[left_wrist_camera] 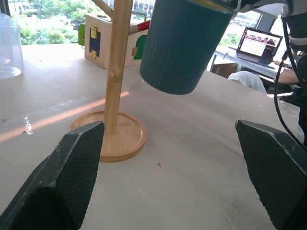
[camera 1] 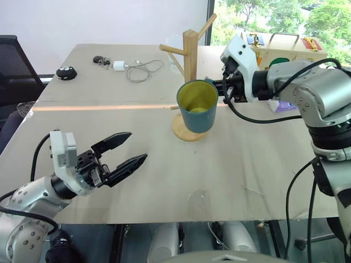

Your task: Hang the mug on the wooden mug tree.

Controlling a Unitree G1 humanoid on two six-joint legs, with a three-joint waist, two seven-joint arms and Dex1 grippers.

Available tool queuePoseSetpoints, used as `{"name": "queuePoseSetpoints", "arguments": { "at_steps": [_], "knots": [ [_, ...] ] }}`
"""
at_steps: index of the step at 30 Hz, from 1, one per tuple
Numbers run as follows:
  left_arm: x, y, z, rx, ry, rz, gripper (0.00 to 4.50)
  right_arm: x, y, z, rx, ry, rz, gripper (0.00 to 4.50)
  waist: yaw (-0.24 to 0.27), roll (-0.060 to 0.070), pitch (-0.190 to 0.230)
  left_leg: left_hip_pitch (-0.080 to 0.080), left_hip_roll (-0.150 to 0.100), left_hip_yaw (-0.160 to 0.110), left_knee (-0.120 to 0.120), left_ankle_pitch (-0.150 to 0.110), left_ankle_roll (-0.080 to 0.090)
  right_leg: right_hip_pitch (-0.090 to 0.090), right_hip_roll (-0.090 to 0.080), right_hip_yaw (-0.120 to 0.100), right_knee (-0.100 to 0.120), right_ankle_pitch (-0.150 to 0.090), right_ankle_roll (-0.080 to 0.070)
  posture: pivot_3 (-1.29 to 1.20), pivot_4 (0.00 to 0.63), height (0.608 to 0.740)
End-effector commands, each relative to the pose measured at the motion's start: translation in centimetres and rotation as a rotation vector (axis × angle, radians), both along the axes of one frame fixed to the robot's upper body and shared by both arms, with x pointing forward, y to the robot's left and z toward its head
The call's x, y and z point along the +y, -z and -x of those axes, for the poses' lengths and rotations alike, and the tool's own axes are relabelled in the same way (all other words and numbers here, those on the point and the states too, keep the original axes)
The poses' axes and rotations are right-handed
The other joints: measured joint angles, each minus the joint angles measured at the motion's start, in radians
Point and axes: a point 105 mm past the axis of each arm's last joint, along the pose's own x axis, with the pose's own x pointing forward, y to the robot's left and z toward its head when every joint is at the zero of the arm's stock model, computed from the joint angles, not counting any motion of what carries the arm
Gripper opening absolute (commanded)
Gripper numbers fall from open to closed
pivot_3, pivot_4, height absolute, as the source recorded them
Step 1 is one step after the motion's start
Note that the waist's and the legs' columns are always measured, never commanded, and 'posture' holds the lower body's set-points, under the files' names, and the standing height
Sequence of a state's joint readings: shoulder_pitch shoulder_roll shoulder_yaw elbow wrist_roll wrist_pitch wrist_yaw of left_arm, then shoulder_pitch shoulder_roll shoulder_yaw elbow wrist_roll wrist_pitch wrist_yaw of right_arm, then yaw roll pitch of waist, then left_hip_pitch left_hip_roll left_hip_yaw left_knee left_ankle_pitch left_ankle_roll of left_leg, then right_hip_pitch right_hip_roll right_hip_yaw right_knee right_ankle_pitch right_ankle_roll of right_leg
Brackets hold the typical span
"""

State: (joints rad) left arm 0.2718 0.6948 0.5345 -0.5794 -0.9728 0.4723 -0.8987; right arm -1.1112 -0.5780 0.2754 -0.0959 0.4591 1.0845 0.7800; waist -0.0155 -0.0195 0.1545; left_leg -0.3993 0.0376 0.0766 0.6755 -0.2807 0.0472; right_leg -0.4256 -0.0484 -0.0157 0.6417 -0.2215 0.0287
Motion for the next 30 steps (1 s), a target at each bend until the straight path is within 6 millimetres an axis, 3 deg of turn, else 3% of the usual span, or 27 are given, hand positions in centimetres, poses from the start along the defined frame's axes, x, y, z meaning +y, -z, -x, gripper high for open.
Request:
{"name": "queuePoseSetpoints", "arguments": {
  "at_steps": [1, 2, 5, 10, 15, 23, 26, 30],
  "knots": [
    [-0.2, -0.8, 0.7, -0.054, 0.01, -0.006, 4.5, 0.6, -1.8, 0.3, -0.073, -0.035, 0.011, 0.05, 0.001, 0.0, 0.0, 0.0, 0.0, 0.0, 0.0, 0.0, 0.0, 0.0, 0.0, 0.0, 0.0, 0.0, 0.0, 0.0, 0.15, 0.74],
    [-0.2, -0.8, 0.8, -0.053, 0.008, -0.005, 4.5, 0.7, -1.8, 0.3, -0.077, -0.038, 0.017, 0.05, 0.0, 0.0, 0.0, -0.001, 0.0, 0.0, 0.0, 0.0, -0.001, -0.001, 0.0, 0.0, 0.0, 0.0, 0.0, 0.0, 0.15, 0.74],
    [-0.1, -0.6, 0.9, -0.051, 0.004, -0.003, 4.5, 0.9, -1.6, 0.1, -0.097, -0.045, 0.034, 0.83, 0.0, 0.0, 0.0, -0.001, 0.0, 0.001, -0.001, 0.0, -0.001, -0.002, 0.0, 0.001, 0.0, 0.0, 0.0, 0.0, 0.15, 0.74],
    [0.0, -0.5, 1.0, -0.05, -0.004, 0.006, 4.5, 0.3, -2.4, 0.1, -0.13, -0.033, 0.028, 3.17, 0.0, 0.0, 0.0, -0.001, 0.0, 0.002, -0.002, 0.0, -0.001, -0.003, 0.0, 0.001, 0.0, 0.0, 0.0, 0.0, 0.15, 0.74],
    [0.1, -0.2, 1.0, -0.04, -0.009, 0.012, 4.5, -1.4, -3.4, 0.8, -0.14, -0.028, 0.015, 3.17, 0.001, 0.0, 0.0, -0.001, 0.0, 0.003, -0.002, 0.0, -0.001, -0.004, 0.0, 0.002, 0.0, 0.0, 0.0, 0.0, 0.15, 0.74],
    [0.3, 0.4, 0.3, -0.025, -0.06, -0.009, 4.5, -5.2, -3.1, 3.4, -0.191, -0.092, -0.033, 3.17, 0.004, -0.001, 0.0, -0.002, 0.0, 0.003, -0.002, -0.001, 0.001, -0.004, -0.001, 0.002, 0.0, 0.0, 0.0, 0.0, 0.15, 0.74],
    [0.5, 1.1, 0.1, -0.006, -0.095, -0.044, 4.5, -7.6, -1.5, 4.9, -0.231, -0.088, -0.116, 3.17, 0.004, -0.001, -0.001, -0.001, 0.0, 0.003, -0.003, -0.001, 0.001, -0.004, 0.0, 0.002, 0.0, 0.0, 0.0, 0.0, 0.15, 0.74],
    [1.2, 2.2, 0.1, 0.044, -0.14, -0.071, 4.5, -12.1, 3.8, 7.0, -0.144, 0.037, -0.155, 3.17, 0.017, -0.005, -0.003, 0.0, 0.0, 0.0, -0.004, -0.001, 0.001, -0.001, 0.001, 0.002, -0.002, 0.002, 0.004, 0.0, 0.15, 0.74]
  ]
}}
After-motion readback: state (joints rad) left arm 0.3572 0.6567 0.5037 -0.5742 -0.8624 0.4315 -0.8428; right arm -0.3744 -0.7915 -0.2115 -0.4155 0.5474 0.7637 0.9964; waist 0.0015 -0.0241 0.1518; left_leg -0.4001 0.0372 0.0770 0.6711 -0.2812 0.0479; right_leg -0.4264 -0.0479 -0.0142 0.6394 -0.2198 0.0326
